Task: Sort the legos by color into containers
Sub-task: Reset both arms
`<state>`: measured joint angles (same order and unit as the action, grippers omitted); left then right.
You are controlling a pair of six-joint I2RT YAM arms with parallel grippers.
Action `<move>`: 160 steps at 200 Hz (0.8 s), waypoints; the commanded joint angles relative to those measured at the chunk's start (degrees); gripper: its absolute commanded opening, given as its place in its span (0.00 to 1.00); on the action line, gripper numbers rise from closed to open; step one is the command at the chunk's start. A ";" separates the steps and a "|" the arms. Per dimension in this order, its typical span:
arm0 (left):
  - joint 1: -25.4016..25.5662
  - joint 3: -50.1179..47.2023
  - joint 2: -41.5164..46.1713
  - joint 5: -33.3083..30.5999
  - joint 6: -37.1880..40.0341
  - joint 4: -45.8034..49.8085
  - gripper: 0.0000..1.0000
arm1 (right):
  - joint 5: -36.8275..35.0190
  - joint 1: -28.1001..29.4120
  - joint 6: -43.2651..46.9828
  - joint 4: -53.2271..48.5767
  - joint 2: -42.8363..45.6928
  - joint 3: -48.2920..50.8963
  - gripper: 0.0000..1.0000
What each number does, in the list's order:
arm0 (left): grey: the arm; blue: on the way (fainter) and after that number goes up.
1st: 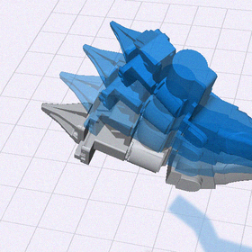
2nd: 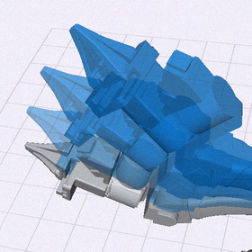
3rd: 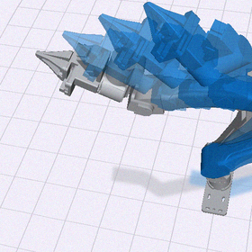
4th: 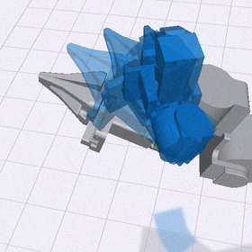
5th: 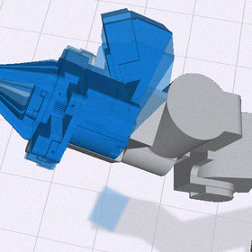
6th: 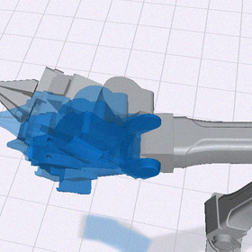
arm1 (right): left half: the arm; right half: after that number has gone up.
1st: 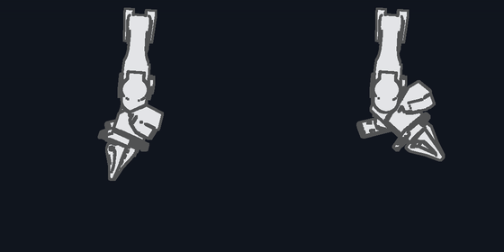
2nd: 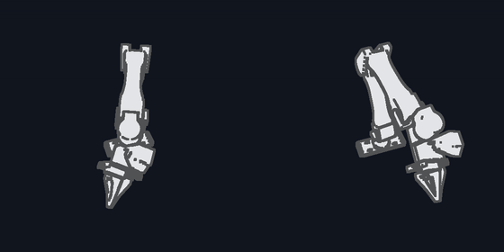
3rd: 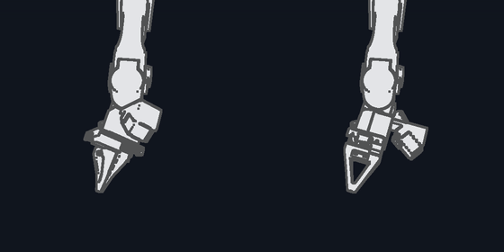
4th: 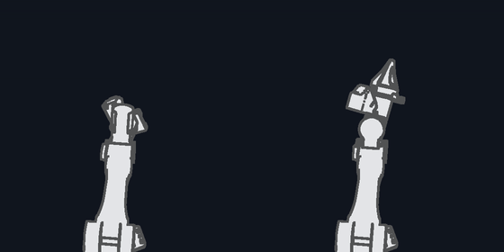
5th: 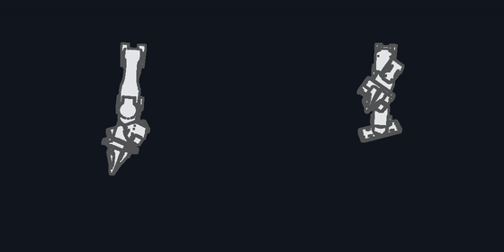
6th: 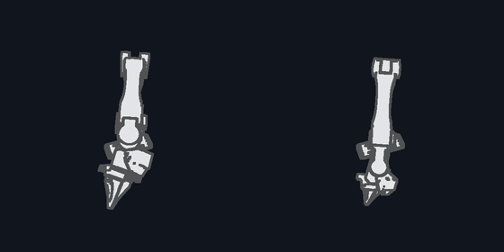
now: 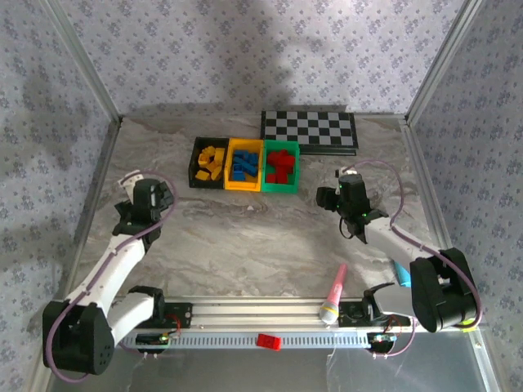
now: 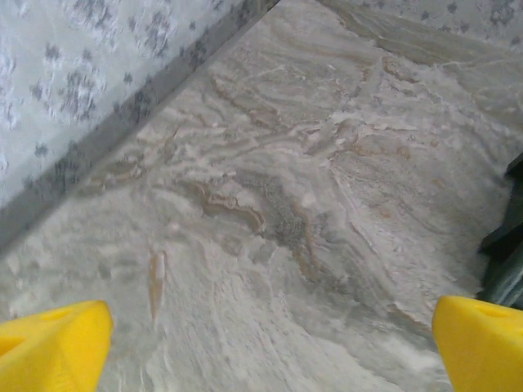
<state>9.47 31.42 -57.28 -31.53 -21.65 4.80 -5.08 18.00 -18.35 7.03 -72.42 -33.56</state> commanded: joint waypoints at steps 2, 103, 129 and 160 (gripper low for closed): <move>-0.24 -5.35 -2.86 -2.85 14.82 -19.35 1.00 | 0.15 -0.64 1.04 1.61 -0.32 1.18 0.62; -6.14 -11.74 -26.11 9.45 17.90 -55.51 1.00 | 2.37 0.96 3.26 4.82 -5.47 1.04 0.62; -8.29 -6.78 -28.53 21.15 19.44 -47.71 1.00 | 0.30 1.05 1.99 1.89 -0.77 3.90 0.62; -8.39 -8.60 -30.93 25.18 21.28 -53.48 1.00 | -1.73 1.59 1.28 -3.36 5.92 4.59 0.63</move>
<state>1.52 22.15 -87.55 -13.82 -2.39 -45.56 -3.62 18.96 -17.10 10.09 -71.07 -29.08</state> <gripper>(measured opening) 0.994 0.624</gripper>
